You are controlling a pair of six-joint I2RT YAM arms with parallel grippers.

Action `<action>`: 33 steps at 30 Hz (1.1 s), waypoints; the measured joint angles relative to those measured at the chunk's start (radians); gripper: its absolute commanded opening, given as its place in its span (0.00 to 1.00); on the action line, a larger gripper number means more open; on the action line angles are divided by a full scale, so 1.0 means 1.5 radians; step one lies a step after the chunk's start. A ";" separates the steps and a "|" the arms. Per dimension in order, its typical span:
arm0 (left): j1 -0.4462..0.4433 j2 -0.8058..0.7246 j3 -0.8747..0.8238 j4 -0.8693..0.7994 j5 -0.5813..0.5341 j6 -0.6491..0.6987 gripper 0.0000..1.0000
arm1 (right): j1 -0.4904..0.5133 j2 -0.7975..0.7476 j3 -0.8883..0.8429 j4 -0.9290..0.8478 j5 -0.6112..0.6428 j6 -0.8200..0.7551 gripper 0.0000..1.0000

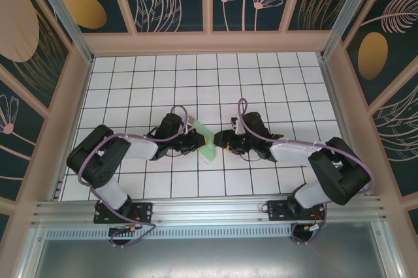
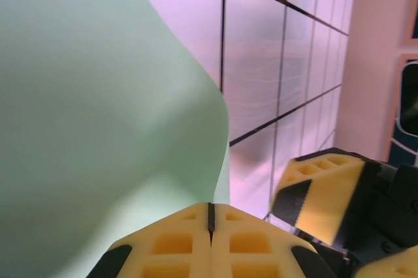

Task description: Fold a paper plane with a square sheet of paper (pick it up from the middle)

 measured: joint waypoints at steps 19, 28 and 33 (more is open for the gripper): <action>0.012 -0.007 0.067 -0.222 -0.084 0.163 0.05 | 0.040 0.095 0.095 -0.079 0.016 -0.042 0.22; 0.012 -0.005 0.088 -0.242 -0.096 0.188 0.05 | 0.054 0.134 0.125 -0.081 0.010 -0.050 0.16; 0.012 -0.004 0.090 -0.262 -0.114 0.201 0.06 | 0.054 0.151 0.125 -0.081 -0.003 -0.050 0.16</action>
